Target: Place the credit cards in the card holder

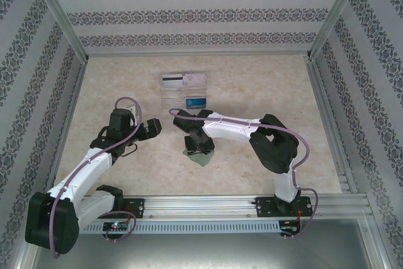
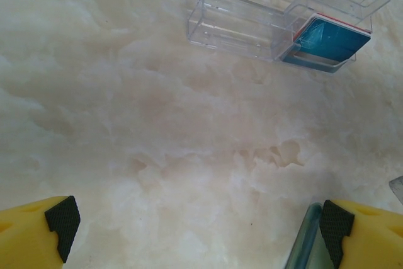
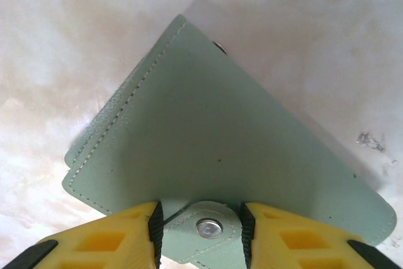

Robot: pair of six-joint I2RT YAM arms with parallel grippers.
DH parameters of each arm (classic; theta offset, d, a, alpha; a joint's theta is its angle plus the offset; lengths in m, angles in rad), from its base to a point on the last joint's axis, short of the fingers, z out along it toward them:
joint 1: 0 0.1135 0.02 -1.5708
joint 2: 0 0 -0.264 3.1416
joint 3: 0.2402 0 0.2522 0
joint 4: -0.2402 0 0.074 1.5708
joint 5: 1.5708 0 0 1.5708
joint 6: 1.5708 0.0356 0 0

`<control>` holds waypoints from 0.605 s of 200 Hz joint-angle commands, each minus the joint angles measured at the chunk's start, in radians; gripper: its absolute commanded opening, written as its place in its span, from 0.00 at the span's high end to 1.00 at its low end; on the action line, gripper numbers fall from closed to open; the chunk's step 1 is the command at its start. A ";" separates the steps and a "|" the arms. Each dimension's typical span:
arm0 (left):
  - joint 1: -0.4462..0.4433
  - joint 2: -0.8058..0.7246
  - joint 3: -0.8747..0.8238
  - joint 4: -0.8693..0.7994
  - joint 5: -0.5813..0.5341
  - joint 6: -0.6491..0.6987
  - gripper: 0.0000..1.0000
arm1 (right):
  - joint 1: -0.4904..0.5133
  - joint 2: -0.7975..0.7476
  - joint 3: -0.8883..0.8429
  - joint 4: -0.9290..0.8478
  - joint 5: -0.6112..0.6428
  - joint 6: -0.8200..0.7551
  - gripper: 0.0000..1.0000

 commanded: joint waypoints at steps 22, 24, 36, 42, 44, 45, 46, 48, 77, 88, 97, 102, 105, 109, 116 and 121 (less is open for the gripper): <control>-0.014 -0.008 -0.009 0.026 0.005 0.012 0.00 | 0.028 0.020 -0.017 -0.021 -0.021 0.007 0.73; -0.013 -0.009 -0.008 0.026 0.007 0.012 0.00 | 0.028 0.023 -0.016 -0.021 -0.021 0.006 0.74; -0.014 -0.012 -0.008 0.023 0.011 0.009 0.00 | 0.026 0.023 -0.013 -0.022 -0.016 -0.003 0.86; -0.013 -0.014 -0.006 0.021 0.010 0.008 0.00 | 0.026 0.019 -0.010 -0.020 -0.011 -0.005 0.91; -0.014 -0.014 -0.006 0.020 0.010 0.009 0.00 | 0.026 0.018 -0.010 -0.020 -0.009 -0.007 0.93; -0.014 -0.015 -0.005 0.020 0.010 0.009 0.00 | 0.025 0.017 -0.009 -0.019 -0.009 -0.008 0.94; -0.014 -0.016 -0.005 0.019 0.009 0.009 0.00 | 0.025 0.015 -0.009 -0.018 -0.006 -0.008 0.95; -0.013 -0.016 -0.005 0.019 0.007 0.009 0.00 | 0.026 0.013 -0.008 -0.019 -0.006 -0.009 0.96; -0.012 -0.018 -0.005 0.019 0.010 -0.001 0.00 | 0.013 -0.029 0.011 -0.030 0.039 -0.062 1.00; -0.014 -0.016 -0.010 0.025 0.014 -0.009 0.00 | 0.001 -0.055 0.021 -0.025 0.053 -0.106 1.00; -0.014 -0.014 -0.010 0.029 0.021 -0.017 0.00 | -0.010 -0.074 0.044 -0.031 0.075 -0.162 1.00; -0.014 -0.014 -0.010 0.032 0.026 -0.021 0.00 | -0.017 -0.086 0.059 -0.033 0.088 -0.207 1.00; -0.014 -0.014 -0.011 0.034 0.029 -0.023 0.00 | -0.022 -0.091 0.069 -0.040 0.101 -0.230 1.00; -0.013 -0.013 -0.009 0.033 0.031 -0.026 0.00 | -0.030 -0.099 0.086 -0.050 0.119 -0.262 1.00; -0.014 -0.013 -0.008 0.032 0.034 -0.030 0.00 | -0.046 -0.111 0.116 -0.065 0.136 -0.326 1.00; -0.014 -0.014 -0.005 0.032 0.036 -0.031 0.00 | -0.059 -0.123 0.140 -0.068 0.137 -0.387 1.00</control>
